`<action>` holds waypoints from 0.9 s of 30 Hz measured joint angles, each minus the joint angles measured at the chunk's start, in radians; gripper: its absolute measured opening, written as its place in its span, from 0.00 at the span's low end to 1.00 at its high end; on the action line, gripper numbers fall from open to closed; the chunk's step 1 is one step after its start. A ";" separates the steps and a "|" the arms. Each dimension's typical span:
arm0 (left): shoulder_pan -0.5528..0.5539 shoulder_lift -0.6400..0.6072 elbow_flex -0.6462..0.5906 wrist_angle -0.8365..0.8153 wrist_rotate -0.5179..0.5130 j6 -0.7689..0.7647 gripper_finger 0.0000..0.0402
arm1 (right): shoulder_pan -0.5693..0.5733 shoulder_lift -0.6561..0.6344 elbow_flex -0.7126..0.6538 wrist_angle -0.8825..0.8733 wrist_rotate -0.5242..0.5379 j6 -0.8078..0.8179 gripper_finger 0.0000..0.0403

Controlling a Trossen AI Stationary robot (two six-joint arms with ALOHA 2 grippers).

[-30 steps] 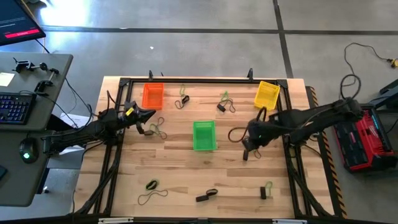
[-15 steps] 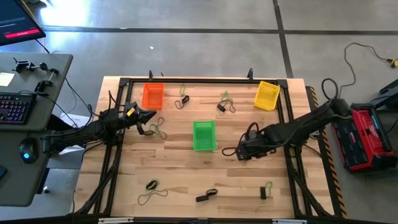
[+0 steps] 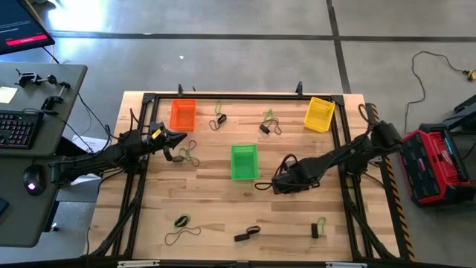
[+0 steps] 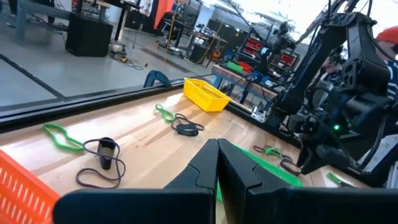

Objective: Sort rubber bands into baskets
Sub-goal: Put the black rubber band into the orange bin

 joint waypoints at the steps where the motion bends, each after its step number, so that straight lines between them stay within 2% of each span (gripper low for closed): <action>1: 0.000 0.000 0.000 0.000 0.000 0.000 0.00 | 0.000 0.013 0.000 -0.004 0.000 0.013 0.42; 8: 0.000 0.000 0.000 0.000 0.000 0.000 0.00 | 0.000 0.067 0.000 -0.010 0.012 0.066 0.35; 20: 0.000 0.000 0.000 0.000 0.002 -0.001 0.00 | 0.001 0.067 -0.001 -0.028 0.021 0.058 0.02; 27: 0.000 0.000 0.000 0.000 0.003 -0.012 0.00 | 0.001 0.064 0.087 -0.130 -0.010 -0.036 0.02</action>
